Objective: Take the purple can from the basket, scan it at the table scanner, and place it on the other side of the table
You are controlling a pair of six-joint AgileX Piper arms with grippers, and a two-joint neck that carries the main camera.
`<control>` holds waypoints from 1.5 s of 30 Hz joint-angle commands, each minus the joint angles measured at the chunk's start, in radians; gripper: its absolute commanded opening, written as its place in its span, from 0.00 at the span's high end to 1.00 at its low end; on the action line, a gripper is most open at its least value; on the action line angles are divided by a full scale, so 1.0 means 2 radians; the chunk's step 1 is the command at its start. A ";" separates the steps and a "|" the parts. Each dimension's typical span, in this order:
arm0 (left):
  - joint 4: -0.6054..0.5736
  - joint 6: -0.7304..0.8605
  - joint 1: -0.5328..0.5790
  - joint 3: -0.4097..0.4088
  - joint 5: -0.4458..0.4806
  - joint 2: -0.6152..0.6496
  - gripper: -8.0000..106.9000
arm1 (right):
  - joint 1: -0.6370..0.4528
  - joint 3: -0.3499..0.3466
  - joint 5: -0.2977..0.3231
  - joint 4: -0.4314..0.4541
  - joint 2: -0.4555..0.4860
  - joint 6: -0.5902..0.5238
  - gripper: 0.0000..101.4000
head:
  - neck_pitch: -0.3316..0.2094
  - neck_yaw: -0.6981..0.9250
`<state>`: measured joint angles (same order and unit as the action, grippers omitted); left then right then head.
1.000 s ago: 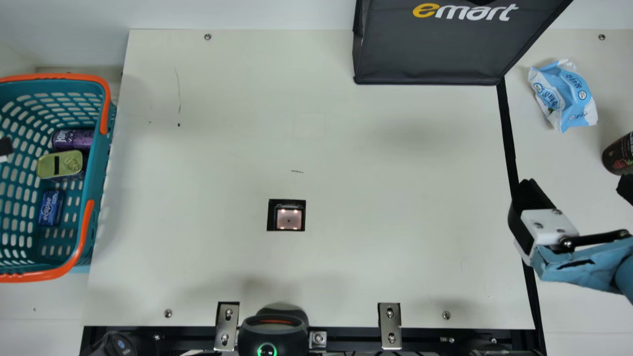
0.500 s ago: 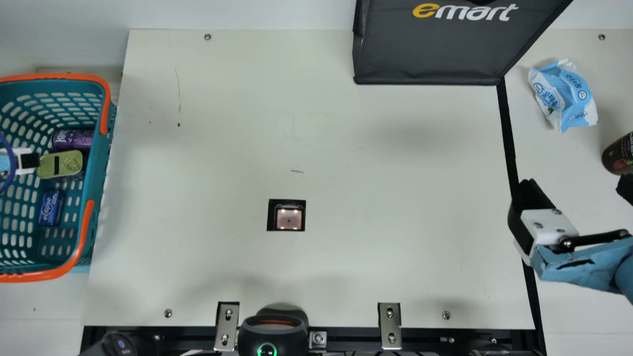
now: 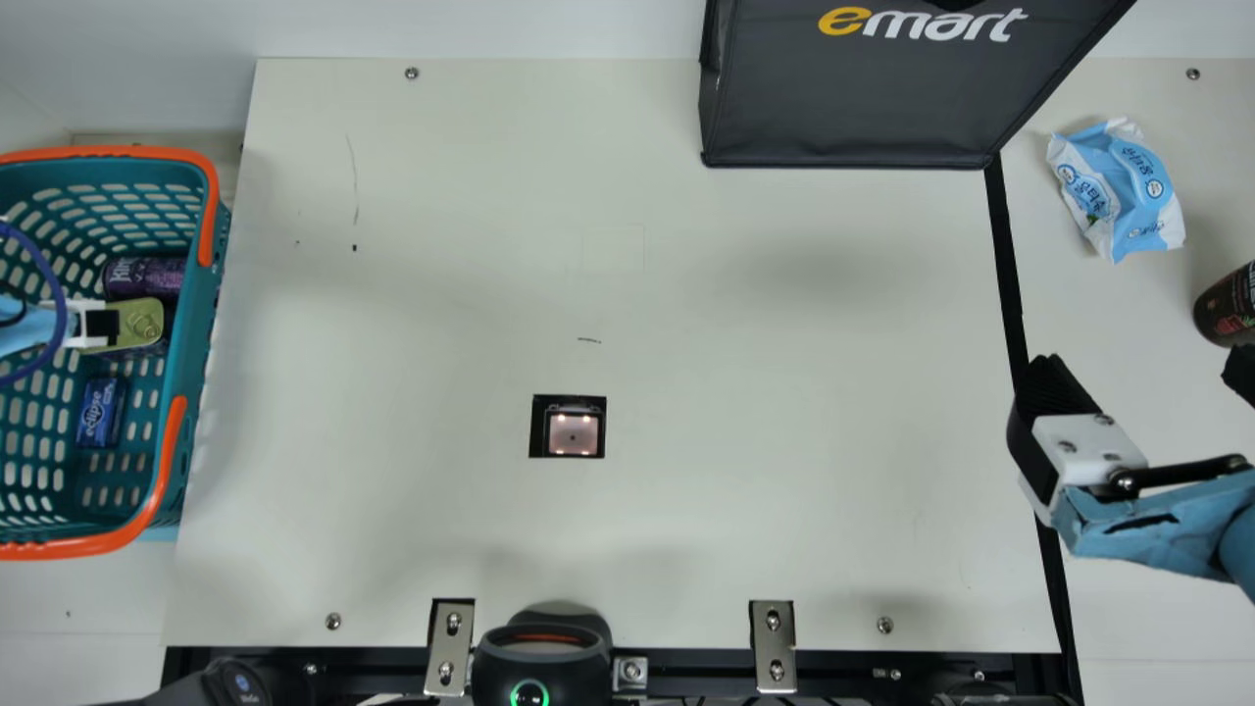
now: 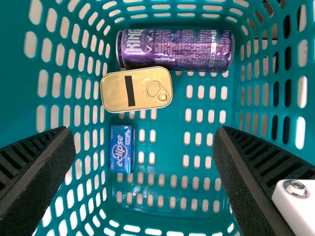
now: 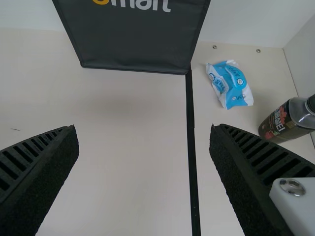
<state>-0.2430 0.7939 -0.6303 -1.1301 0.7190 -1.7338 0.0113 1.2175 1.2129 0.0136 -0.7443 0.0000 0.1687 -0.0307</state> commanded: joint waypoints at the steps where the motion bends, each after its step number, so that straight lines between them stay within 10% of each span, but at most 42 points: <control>1: -0.001 -0.001 0.001 -0.001 -0.002 -0.007 0.15 | 0.000 0.000 0.000 0.000 0.000 0.000 0.06 | -0.015 0.002; 45: -0.041 -0.172 0.020 0.040 -0.095 -0.048 0.15 | 0.000 0.000 0.001 0.000 0.000 0.000 0.06 | -0.015 0.002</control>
<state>-0.3240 0.4728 -0.5928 -1.0540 0.5358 -1.8326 0.0113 1.2175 1.2148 0.0136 -0.7443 0.0000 0.1687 -0.0307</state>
